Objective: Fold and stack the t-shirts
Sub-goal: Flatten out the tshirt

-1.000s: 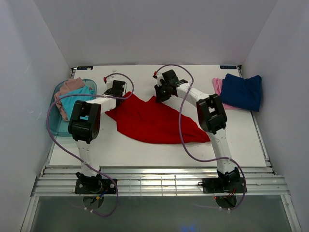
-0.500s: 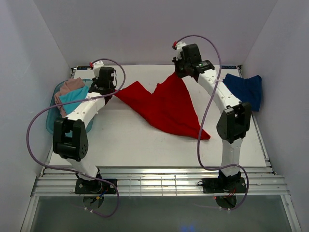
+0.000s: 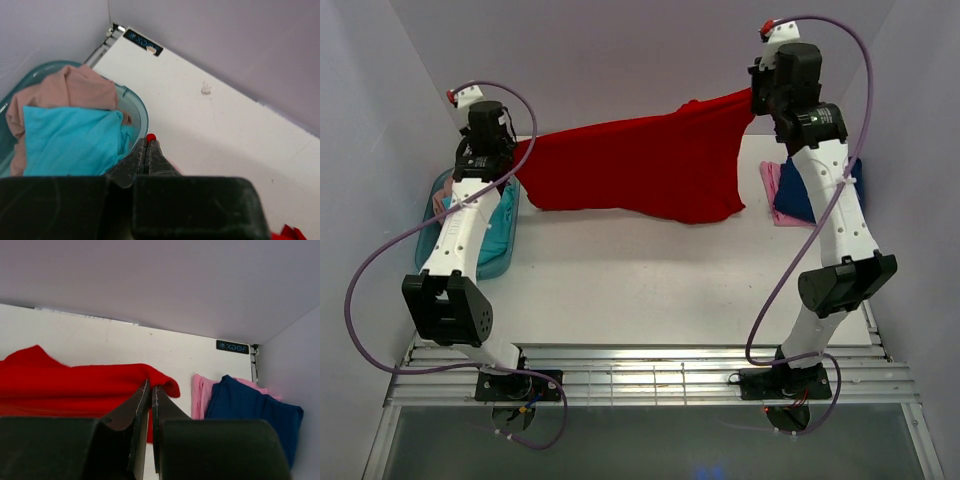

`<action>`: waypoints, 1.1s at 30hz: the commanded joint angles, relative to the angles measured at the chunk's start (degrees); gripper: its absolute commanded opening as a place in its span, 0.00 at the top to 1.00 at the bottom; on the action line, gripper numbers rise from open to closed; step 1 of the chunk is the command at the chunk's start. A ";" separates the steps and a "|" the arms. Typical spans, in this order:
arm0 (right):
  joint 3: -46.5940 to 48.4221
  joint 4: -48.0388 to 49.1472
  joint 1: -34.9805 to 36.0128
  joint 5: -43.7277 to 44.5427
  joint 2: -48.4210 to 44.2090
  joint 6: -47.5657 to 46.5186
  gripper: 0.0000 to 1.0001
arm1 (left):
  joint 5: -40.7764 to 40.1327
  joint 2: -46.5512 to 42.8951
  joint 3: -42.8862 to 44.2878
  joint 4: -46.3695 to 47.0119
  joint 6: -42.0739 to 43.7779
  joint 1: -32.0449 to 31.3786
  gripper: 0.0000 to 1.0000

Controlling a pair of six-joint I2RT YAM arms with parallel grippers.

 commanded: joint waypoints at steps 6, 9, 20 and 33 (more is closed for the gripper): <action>-3.77 0.72 -3.05 1.25 -15.22 1.39 0.92 | 11.49 -15.04 -0.10 -4.83 2.43 2.76 1.00; -9.57 -0.24 -2.96 -2.70 -23.39 2.36 0.92 | 17.91 -22.69 -2.66 -6.49 1.91 2.76 1.00; -1.73 -9.81 -3.05 -18.79 -45.29 6.57 0.92 | 34.07 -38.26 14.89 -26.50 2.61 2.67 1.00; -5.60 -4.39 -3.05 -18.98 -52.85 10.80 0.91 | 32.96 -44.59 13.53 -24.88 -3.73 0.91 1.00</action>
